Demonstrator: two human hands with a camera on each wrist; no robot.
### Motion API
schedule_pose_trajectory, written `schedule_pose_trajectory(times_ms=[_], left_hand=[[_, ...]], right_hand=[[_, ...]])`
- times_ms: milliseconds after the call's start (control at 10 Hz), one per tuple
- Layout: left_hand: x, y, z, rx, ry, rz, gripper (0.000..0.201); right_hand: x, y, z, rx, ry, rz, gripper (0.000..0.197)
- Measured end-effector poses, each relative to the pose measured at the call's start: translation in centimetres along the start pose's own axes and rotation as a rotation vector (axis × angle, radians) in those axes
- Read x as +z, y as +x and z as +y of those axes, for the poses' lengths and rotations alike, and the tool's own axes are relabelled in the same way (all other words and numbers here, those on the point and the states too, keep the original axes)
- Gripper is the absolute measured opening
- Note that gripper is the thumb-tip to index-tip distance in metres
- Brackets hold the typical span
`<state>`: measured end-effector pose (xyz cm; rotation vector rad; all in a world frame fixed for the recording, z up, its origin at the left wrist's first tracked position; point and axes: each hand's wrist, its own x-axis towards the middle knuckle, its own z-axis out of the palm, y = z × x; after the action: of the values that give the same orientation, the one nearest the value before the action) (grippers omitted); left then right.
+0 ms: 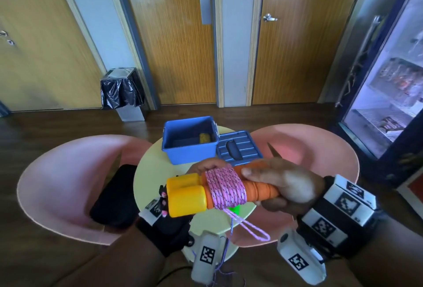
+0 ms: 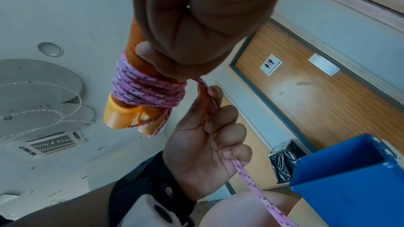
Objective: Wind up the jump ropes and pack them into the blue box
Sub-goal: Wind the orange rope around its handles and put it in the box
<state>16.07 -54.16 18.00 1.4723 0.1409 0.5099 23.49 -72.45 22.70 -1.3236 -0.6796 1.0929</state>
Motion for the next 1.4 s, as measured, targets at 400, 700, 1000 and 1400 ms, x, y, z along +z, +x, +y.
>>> schedule_pose_trajectory(times_ms=[400,700,1000,1400], left_hand=[[3.2,-3.8,-1.3,-0.267,-0.048,-0.028,0.029],[3.7,-3.7,-0.1,-0.285,0.06,0.027,0.052],[2.5,-5.0,-1.0,-0.293,0.104,-0.162,0.031],[-2.4,0.1,3.0,-0.03,0.842,-0.561,0.009]], right_hand=[[1.4,2.0,1.5,-0.216,-0.089,0.353,0.058],[2.3,2.5,1.8,-0.265,-0.364,0.62,0.043],[-0.8,3.6,3.0,-0.232,-0.61,0.92,0.03],[0.1,1.8,0.9,0.007,-1.152,0.363,0.031]])
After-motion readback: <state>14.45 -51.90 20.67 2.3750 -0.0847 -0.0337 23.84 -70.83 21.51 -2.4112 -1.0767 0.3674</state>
